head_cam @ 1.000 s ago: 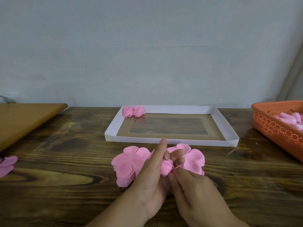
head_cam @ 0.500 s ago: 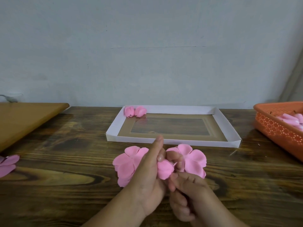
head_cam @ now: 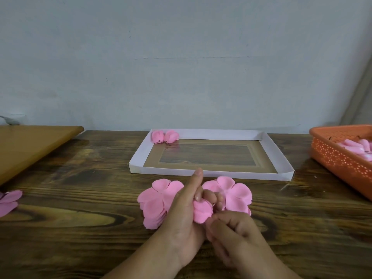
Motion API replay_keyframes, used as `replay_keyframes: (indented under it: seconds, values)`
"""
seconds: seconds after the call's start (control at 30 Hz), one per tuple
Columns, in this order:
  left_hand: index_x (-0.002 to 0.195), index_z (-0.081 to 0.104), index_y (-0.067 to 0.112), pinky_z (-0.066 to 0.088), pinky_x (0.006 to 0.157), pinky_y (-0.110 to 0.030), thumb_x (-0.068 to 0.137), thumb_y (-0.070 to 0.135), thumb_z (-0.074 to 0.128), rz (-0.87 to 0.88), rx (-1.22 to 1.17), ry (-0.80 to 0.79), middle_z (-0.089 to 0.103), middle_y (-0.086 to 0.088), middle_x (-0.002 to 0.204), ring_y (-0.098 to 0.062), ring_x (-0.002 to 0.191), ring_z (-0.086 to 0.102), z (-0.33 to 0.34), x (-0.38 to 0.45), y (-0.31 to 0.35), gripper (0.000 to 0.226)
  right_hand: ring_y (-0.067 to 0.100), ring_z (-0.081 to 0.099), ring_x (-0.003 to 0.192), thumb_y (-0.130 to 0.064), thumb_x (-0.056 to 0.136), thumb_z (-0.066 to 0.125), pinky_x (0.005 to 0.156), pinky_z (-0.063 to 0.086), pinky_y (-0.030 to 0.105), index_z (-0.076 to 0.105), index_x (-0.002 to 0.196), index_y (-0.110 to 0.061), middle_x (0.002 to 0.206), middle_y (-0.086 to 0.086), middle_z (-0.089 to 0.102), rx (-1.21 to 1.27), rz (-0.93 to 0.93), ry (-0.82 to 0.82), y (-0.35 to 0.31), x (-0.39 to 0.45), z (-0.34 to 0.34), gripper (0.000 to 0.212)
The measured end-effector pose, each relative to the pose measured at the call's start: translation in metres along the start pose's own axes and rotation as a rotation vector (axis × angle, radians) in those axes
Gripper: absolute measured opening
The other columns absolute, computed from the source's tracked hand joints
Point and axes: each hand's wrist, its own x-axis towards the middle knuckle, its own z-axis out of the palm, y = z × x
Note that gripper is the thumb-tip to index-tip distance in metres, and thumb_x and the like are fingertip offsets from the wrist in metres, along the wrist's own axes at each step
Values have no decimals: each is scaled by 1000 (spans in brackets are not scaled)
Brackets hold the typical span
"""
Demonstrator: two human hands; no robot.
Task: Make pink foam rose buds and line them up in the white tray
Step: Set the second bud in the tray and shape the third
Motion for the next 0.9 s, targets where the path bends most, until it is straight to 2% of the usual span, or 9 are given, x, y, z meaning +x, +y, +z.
replay_keyframes:
  seconds: [0.13, 0.27, 0.37, 0.5, 0.6, 0.7, 0.77, 0.83, 0.9]
  values:
    - [45, 44, 19, 58, 59, -32, 73, 49, 83, 47, -69, -18, 46, 0, 45, -18, 53, 62, -2, 0, 1, 57, 11, 29, 30, -15, 74, 62, 36, 22, 12, 55, 54, -8, 43, 5, 32, 589, 333, -98, -5, 3, 2, 23]
    - [45, 44, 21, 51, 66, -32, 69, 56, 86, 65, -43, 42, 35, 4, 40, -14, 48, 56, -3, 4, 1, 60, 12, 30, 32, -14, 73, 64, 35, 23, 12, 56, 55, -10, 45, 5, 34, 687, 389, -154, -3, 4, 5, 20]
    - [46, 44, 21, 48, 68, -31, 60, 57, 81, 54, -22, 113, 31, 5, 39, -12, 43, 48, -3, 6, 0, 53, 12, 37, 37, -15, 90, 64, 39, 27, 19, 58, 57, -20, 45, 2, 44, 318, 249, -72, 2, 1, 7, 35]
    - [45, 42, 21, 55, 54, -25, 58, 60, 79, 40, 3, 142, 33, 4, 43, -14, 47, 50, -3, 7, -2, 55, -8, 49, 72, -27, 97, 50, 56, 35, 6, 60, 88, -49, 81, -32, 56, -717, -367, 112, 6, -5, 5, 26]
    - [45, 45, 21, 54, 53, -23, 60, 57, 80, 55, -29, 160, 33, 4, 43, -13, 44, 49, -3, 8, -2, 52, 1, 55, 81, -24, 92, 47, 50, 43, 16, 66, 96, -34, 92, -13, 67, -940, -573, 150, 11, -3, 5, 22]
    - [43, 45, 21, 53, 52, -24, 64, 57, 77, 43, -9, 123, 38, 4, 42, -13, 44, 51, -4, 8, -4, 53, -3, 54, 70, -14, 92, 51, 52, 33, 8, 60, 90, -32, 77, -20, 63, -698, -436, 99, 7, -2, 7, 20]
    - [43, 47, 21, 52, 56, -25, 64, 55, 79, 48, -10, 96, 37, 4, 41, -12, 44, 51, -4, 6, -5, 50, -6, 55, 67, -6, 96, 56, 56, 34, 6, 62, 73, -35, 69, -27, 59, -449, -304, 69, 5, -3, 6, 37]
    - [45, 48, 21, 51, 62, -28, 64, 51, 81, 59, -34, 78, 34, 4, 39, -12, 44, 51, -5, 5, -5, 49, -2, 50, 51, -3, 95, 59, 52, 33, 7, 58, 55, -25, 52, -18, 52, -152, -119, 26, -2, -4, 6, 45]
    - [47, 50, 20, 50, 68, -31, 66, 49, 89, 66, -59, 51, 33, 4, 37, -12, 44, 51, -5, 5, -3, 53, 2, 39, 35, -8, 90, 59, 40, 31, 13, 54, 52, -12, 41, -8, 45, 192, 79, -24, -6, -3, 8, 39]
